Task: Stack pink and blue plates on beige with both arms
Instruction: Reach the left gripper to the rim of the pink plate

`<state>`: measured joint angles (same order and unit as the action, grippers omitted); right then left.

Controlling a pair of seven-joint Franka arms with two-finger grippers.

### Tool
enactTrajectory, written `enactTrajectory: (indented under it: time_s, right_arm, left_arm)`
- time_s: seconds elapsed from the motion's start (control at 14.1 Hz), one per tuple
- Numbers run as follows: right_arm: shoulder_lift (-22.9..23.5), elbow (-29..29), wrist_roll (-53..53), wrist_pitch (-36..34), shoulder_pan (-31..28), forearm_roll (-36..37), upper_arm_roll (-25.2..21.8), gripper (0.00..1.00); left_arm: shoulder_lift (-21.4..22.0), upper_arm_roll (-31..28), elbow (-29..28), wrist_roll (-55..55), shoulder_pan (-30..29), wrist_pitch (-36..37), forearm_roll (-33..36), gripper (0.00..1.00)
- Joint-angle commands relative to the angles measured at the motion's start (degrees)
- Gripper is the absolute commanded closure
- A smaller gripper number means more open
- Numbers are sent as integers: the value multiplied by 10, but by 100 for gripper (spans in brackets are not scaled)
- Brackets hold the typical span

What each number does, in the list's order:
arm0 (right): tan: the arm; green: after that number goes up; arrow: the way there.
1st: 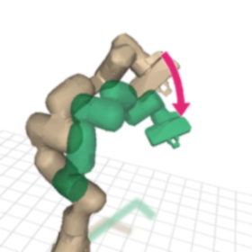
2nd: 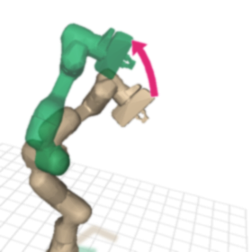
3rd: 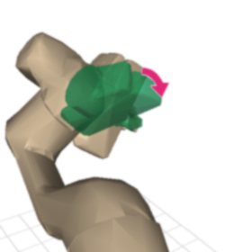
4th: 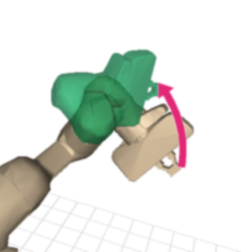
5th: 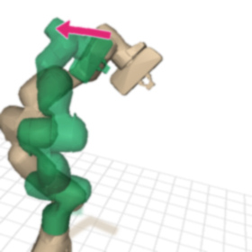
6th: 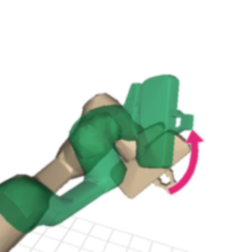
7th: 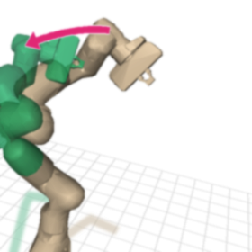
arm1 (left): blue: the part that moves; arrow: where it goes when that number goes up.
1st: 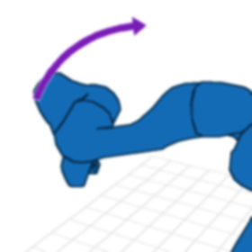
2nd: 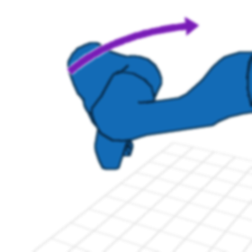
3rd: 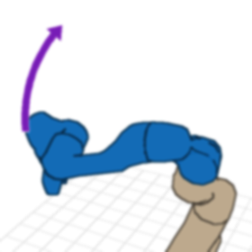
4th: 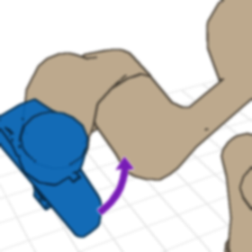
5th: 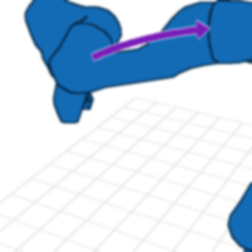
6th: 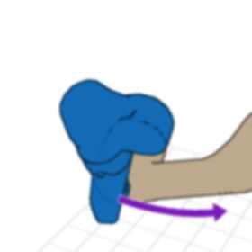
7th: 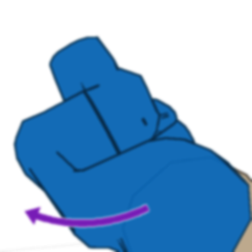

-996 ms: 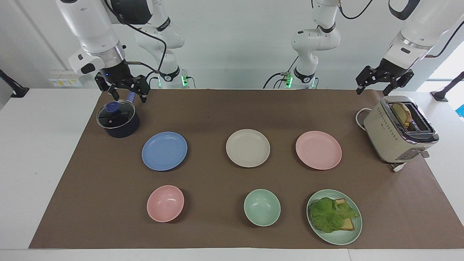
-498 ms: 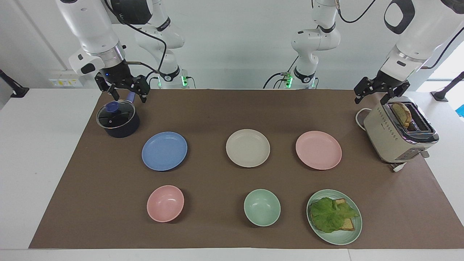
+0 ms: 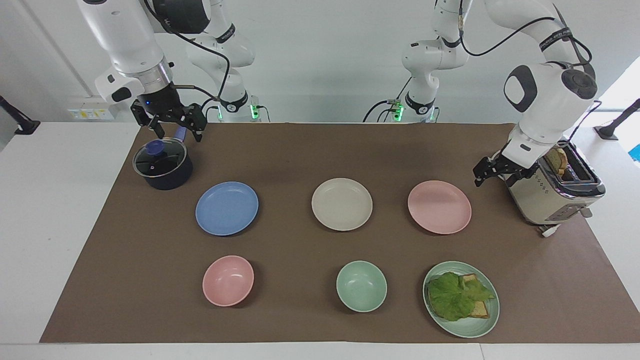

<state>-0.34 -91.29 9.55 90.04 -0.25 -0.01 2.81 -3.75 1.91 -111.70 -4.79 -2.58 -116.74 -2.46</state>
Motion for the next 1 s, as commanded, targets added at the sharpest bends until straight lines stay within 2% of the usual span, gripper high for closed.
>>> enactTrajectory:
  time_s: [0.0, 0.21, 0.43, 0.5, 0.64, 0.71, 0.78, 0.85, 0.93]
  right_arm:
    - [-11, -11, -13, 7, -6, -13, 1, 0]
    - [-12, -11, -15, 6, -7, -12, 0, 0]
    - [-12, -11, -14, 5, -6, -13, 1, 0]
    - [-12, -10, -15, 6, -6, -12, 1, 0]
    - [-12, -11, -15, 0, -6, -13, 1, 0]
    - [-12, -11, -15, -1, -6, -13, 2, 0]
    - [-12, -10, -15, -1, -6, -13, 3, 0]
    - [-12, -10, -15, 0, -6, -13, 3, 0]
    - [-12, -10, -16, 0, -6, -13, 3, 0]
  left_arm:
    - [-21, 2, -54, -9, -3, -87, 5, 0]
    - [-44, 2, -96, -9, -1, -153, 5, 0]
    - [-44, 2, -128, -20, 0, -176, 5, 0]
    - [-48, 2, -128, -22, 4, -176, 5, 8]
    - [-49, 2, -130, -21, 5, -175, 5, 39]
    - [-49, 2, -130, -20, 2, -174, 5, 68]
    - [-49, 3, -129, -22, -2, -171, 5, 91]
    - [-50, 3, -125, -22, -2, -169, 5, 100]
    - [-50, 3, -124, -22, -2, -168, 5, 100]
